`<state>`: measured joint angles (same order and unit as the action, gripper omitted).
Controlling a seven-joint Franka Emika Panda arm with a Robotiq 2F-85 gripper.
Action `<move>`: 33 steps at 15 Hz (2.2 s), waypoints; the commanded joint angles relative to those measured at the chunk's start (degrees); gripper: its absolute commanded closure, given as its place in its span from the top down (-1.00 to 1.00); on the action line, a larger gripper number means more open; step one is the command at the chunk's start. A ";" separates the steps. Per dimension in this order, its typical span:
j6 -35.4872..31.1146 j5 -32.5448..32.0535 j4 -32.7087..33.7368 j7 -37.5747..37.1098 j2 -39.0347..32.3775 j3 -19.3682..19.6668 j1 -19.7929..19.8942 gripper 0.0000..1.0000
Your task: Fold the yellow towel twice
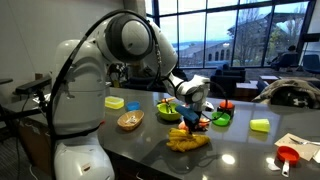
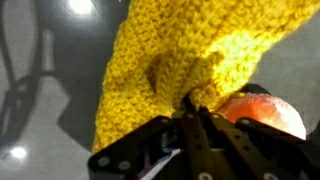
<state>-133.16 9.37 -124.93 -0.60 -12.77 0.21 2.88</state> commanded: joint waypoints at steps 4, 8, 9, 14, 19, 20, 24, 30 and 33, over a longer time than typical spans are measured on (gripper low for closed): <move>0.22 1.04 0.13 1.06 0.01 0.15 -0.14 -0.56; 0.22 1.04 0.13 1.14 0.01 0.15 -0.13 -0.40; 0.22 1.04 0.13 1.14 0.01 0.15 -0.13 -0.40; 1.08 -0.84 -0.51 -0.20 1.13 0.57 -0.56 0.19; 1.41 -6.96 -1.38 -4.45 2.83 1.68 -1.18 0.82; 1.86 -7.81 -1.51 -4.83 3.23 1.80 -1.18 0.96; 3.64 -9.95 -3.23 -4.75 7.12 1.83 -1.22 1.00; 6.87 -12.18 -6.11 -4.94 13.14 1.37 -1.36 1.00; 8.46 -12.07 -8.26 -5.42 15.50 1.21 -1.32 1.00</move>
<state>-126.37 -1.39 -129.87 -4.36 -1.25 1.40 1.82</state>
